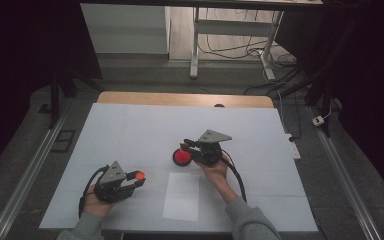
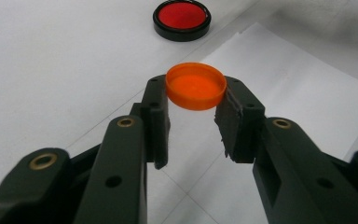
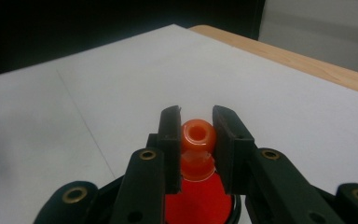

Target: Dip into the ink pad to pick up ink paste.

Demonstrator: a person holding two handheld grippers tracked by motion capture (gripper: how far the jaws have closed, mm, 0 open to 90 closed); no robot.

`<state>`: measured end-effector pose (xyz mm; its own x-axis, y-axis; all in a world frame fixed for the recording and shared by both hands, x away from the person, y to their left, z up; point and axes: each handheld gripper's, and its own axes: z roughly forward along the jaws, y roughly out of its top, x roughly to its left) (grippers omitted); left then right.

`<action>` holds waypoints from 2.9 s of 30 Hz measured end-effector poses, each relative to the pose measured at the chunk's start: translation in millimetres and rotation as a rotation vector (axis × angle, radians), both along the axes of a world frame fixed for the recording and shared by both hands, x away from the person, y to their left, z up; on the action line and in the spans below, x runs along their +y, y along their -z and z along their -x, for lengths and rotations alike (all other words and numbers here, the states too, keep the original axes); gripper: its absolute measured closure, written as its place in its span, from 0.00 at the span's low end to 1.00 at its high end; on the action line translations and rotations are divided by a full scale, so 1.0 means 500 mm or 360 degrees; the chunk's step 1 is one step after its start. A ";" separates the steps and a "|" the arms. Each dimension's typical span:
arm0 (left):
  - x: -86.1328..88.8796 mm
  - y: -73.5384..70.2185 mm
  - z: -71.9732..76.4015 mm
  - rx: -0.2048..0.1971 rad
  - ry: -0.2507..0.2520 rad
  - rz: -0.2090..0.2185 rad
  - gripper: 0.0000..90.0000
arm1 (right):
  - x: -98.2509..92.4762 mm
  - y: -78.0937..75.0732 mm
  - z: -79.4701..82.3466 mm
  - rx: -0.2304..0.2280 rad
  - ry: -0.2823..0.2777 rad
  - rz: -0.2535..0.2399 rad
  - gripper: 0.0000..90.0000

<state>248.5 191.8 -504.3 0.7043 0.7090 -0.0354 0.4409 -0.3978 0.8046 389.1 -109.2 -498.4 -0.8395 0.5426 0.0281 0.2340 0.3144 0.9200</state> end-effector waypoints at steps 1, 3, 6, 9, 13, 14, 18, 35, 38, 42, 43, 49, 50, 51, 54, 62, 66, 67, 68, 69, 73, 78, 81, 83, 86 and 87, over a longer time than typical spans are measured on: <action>0.000 0.000 0.000 -0.0001 0.0001 0.0001 0.72 | 0.003 0.002 0.000 0.0000 -0.0006 0.0011 0.81; 0.000 0.000 0.000 0.0001 -0.0001 0.0001 0.72 | 0.011 0.007 0.000 0.0001 -0.0015 0.0031 0.81; 0.002 0.002 -0.002 0.0006 -0.0004 -0.0001 0.72 | 0.023 0.014 -0.004 0.0008 -0.0021 0.0071 0.81; 0.004 0.002 -0.002 0.0009 -0.0005 0.0003 0.72 | 0.029 0.026 -0.011 0.0037 -0.0016 0.0096 0.81; 0.005 0.002 -0.002 0.0012 -0.0005 0.0001 0.72 | 0.031 0.037 -0.017 0.0051 0.0001 0.0137 0.81; 0.004 0.002 -0.002 0.0012 -0.0004 0.0002 0.72 | 0.031 0.039 -0.018 0.0051 0.0004 0.0146 0.81; 0.004 0.002 -0.002 0.0012 -0.0004 0.0001 0.72 | 0.031 0.044 -0.021 0.0051 0.0011 0.0173 0.81; 0.002 0.003 -0.001 0.0014 -0.0004 -0.0003 0.72 | 0.037 0.058 -0.026 0.0072 0.0035 0.0241 0.81; 0.002 0.003 -0.001 0.0014 -0.0004 -0.0004 0.72 | 0.037 0.059 -0.025 0.0070 0.0049 0.0240 0.81; 0.002 0.002 -0.001 0.0013 -0.0004 -0.0003 0.72 | 0.037 0.061 -0.024 0.0069 0.0054 0.0231 0.81; 0.002 0.002 0.000 0.0012 -0.0003 -0.0003 0.72 | 0.036 0.061 -0.024 0.0069 0.0052 0.0234 0.81; 0.001 0.002 0.000 0.0013 -0.0003 -0.0002 0.72 | 0.035 0.062 -0.024 0.0072 0.0052 0.0227 0.81; 0.001 0.002 0.000 0.0013 -0.0003 -0.0002 0.72 | 0.035 0.062 -0.024 0.0073 0.0053 0.0228 0.81; 0.001 0.002 0.000 0.0013 -0.0003 -0.0003 0.72 | 0.035 0.062 -0.024 0.0072 0.0053 0.0228 0.81; 0.001 0.002 -0.001 0.0015 -0.0004 -0.0003 0.72 | 0.034 0.062 -0.024 0.0069 0.0052 0.0225 0.81; 0.001 0.002 0.000 0.0014 -0.0006 -0.0002 0.72 | 0.035 0.064 -0.023 0.0063 0.0052 0.0216 0.81; 0.001 0.002 -0.001 0.0015 -0.0007 -0.0002 0.72 | 0.034 0.062 -0.024 0.0073 0.0050 0.0218 0.81; 0.002 0.002 -0.001 0.0013 -0.0006 0.0000 0.72 | 0.032 0.062 -0.026 0.0082 0.0048 0.0205 0.81; 0.003 0.001 -0.001 0.0012 -0.0007 0.0003 0.72 | 0.027 0.060 -0.029 0.0099 0.0032 0.0178 0.81; 0.004 0.001 -0.001 0.0012 -0.0009 0.0005 0.72 | 0.019 0.056 -0.031 0.0111 0.0047 0.0104 0.81; 0.008 0.002 -0.003 0.0015 -0.0018 0.0010 0.72 | -0.005 0.027 -0.032 0.0088 0.0063 -0.0021 0.81; 0.007 0.001 -0.002 0.0009 -0.0015 0.0005 0.72 | -0.005 0.020 -0.026 0.0099 0.0041 -0.0027 0.81; 0.008 0.000 -0.002 0.0008 -0.0015 0.0007 0.72 | -0.002 0.019 -0.023 0.0095 0.0030 -0.0014 0.81; 0.008 0.001 -0.003 0.0010 -0.0015 0.0006 0.72 | -0.003 0.017 -0.021 0.0095 0.0029 -0.0026 0.81; 0.008 0.001 -0.003 0.0011 -0.0017 0.0007 0.72 | -0.005 0.012 -0.019 0.0094 0.0023 -0.0025 0.81; 0.009 0.001 -0.003 0.0011 -0.0018 0.0007 0.72 | -0.006 0.011 -0.018 0.0093 0.0024 -0.0026 0.81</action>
<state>249.9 196.1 -504.9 0.6959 0.7168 -0.0435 0.4510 -0.3890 0.8033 398.3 -112.2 -503.8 -0.8281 0.5540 0.0861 0.2921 0.2953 0.9097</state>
